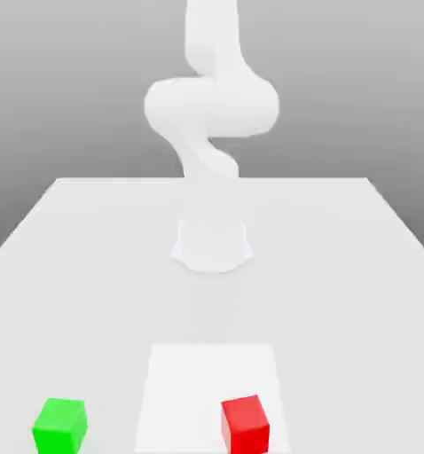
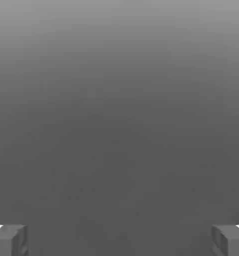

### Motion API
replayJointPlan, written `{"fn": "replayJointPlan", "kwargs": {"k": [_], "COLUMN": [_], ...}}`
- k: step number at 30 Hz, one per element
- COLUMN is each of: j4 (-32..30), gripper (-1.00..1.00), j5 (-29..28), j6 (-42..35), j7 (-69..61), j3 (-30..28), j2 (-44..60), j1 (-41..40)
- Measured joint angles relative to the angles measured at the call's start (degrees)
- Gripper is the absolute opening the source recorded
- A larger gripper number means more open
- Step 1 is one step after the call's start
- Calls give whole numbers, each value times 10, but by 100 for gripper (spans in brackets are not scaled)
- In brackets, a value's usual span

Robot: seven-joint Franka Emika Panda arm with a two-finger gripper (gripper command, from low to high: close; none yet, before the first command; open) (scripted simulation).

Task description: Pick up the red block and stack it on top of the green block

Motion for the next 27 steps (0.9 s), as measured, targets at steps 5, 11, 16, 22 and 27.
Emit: {"fn": "replayJointPlan", "kwargs": {"k": [5, 11, 16, 22, 27], "j4": [-16, -35, -51, -69, -74], "gripper": [0, 0, 0, 0, 0], "j5": [3, 6, 7, 3, -4], "j6": [39, 85, 124, 169, 224], "j7": [-19, -42, -59, -76, -82], "j3": [-2, -1, 2, 6, 7], "j2": [107, 232, 336, 461, 564], "j1": [11, 20, 27, 34, 37]}}
